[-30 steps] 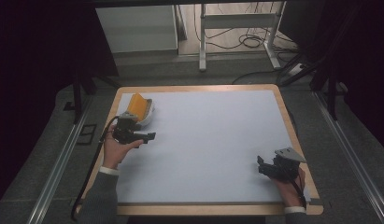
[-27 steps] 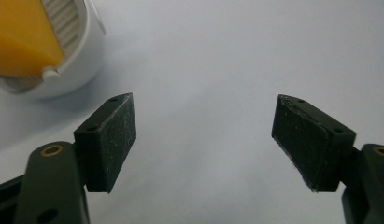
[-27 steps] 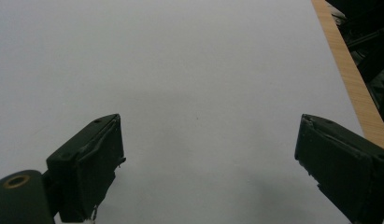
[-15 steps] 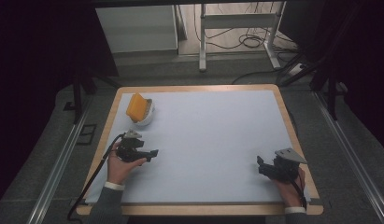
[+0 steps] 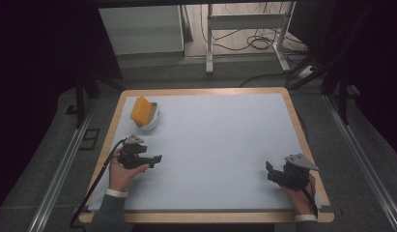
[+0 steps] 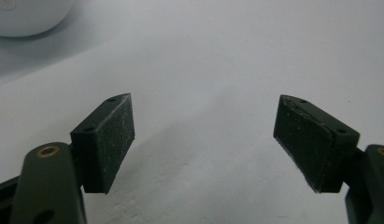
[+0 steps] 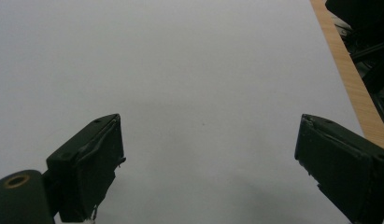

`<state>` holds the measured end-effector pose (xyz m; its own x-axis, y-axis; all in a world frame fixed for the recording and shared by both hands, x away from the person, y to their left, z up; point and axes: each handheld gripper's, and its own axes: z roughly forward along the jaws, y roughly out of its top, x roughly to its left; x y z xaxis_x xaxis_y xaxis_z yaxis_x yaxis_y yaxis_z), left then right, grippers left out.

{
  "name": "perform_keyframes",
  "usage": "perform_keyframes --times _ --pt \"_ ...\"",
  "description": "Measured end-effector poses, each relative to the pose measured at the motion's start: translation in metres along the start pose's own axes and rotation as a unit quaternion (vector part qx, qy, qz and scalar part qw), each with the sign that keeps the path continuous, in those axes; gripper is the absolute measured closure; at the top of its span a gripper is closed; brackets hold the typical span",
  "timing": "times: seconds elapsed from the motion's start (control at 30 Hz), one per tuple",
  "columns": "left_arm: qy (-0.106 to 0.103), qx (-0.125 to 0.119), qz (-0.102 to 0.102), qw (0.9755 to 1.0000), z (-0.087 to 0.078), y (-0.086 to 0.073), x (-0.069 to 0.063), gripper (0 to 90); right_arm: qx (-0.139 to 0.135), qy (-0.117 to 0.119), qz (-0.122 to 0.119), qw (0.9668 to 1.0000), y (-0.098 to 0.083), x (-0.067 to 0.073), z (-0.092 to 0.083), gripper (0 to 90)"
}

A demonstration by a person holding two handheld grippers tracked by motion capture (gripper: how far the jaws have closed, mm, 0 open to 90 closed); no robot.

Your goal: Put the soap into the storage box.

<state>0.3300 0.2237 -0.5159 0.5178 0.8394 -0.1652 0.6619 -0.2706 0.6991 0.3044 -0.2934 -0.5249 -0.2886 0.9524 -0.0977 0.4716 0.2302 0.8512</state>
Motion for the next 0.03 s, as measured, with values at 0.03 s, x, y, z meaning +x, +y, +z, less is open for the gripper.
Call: perform_keyframes --times 0.03 --pt "0.001 0.0 0.0 1.0 0.0 0.0 0.0002 20.7 -0.007 0.002 -0.001 1.0 -0.0002 -0.0003 -0.0013 8.1"
